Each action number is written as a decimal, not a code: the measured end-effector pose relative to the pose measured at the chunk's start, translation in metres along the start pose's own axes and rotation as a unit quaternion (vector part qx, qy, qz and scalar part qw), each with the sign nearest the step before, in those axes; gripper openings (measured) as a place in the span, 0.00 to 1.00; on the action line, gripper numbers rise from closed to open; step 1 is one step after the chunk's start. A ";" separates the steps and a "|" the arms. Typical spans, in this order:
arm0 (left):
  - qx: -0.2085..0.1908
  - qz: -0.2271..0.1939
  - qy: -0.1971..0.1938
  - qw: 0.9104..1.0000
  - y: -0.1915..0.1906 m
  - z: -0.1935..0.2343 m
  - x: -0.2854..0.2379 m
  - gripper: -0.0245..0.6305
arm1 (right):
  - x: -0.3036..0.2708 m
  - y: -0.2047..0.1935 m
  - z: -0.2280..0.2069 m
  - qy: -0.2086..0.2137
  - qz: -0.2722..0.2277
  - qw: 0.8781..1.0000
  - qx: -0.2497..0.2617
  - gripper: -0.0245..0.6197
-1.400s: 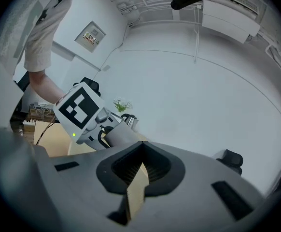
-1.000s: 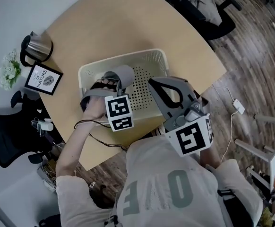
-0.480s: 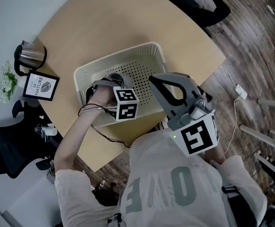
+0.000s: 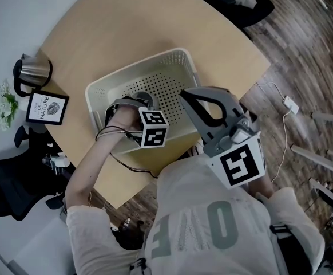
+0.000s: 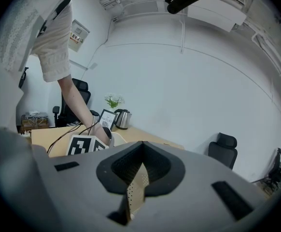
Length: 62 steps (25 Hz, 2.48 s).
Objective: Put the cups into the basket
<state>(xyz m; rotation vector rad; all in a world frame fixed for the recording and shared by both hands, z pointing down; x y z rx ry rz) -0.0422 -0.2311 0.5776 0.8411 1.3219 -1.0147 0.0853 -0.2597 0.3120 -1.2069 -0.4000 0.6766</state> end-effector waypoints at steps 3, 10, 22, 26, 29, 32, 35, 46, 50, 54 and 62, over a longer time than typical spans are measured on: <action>0.008 -0.010 0.014 1.000 0.004 0.004 0.008 0.14 | 0.000 0.001 0.002 0.002 -0.001 1.000 -0.002 0.04; 0.032 -0.035 0.052 0.998 0.009 0.001 0.045 0.14 | -0.002 0.009 0.007 0.017 -0.013 1.000 0.005 0.04; 0.268 -0.397 0.397 0.783 0.022 0.033 0.239 0.10 | -0.025 0.035 0.006 0.037 -0.043 0.998 0.034 0.04; 0.291 -0.447 0.559 0.635 0.015 0.024 0.298 0.06 | -0.030 0.040 0.008 0.034 -0.053 0.998 0.025 0.04; 0.357 -0.475 0.640 0.487 0.004 0.006 0.315 0.05 | -0.029 0.042 0.009 0.021 -0.068 0.997 0.004 0.04; 0.364 -0.470 0.677 0.434 0.004 -0.005 0.315 0.05 | -0.028 0.043 0.010 -0.002 -0.086 0.996 -0.027 0.04; 0.341 -0.451 0.690 0.451 0.010 -0.008 0.311 0.05 | -0.029 0.041 0.017 -0.010 -0.087 0.996 -0.031 0.04; 0.341 -0.443 0.694 0.454 0.002 -0.013 0.307 0.05 | -0.030 0.032 0.026 0.001 -0.067 0.998 -0.020 0.04; 0.348 -0.434 0.700 0.449 -0.005 -0.015 0.307 0.05 | -0.028 0.030 0.026 0.003 -0.061 0.998 -0.014 0.04; 0.357 -0.422 0.705 0.445 -0.017 -0.020 0.304 0.05 | -0.029 0.029 0.028 0.004 -0.060 0.998 -0.012 0.04; 0.372 -0.411 0.710 0.435 -0.028 -0.026 0.300 0.05 | -0.028 0.027 0.030 0.008 -0.062 0.998 -0.011 0.04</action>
Point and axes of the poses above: the fingertips, and each gripper's own axes: x backward along the fingers, z to its left, y out of its top, the point moved 1 cm from there along x, backward along the fingers, and after that the axes turned 15 degrees about -z, right-handed, at the moved point
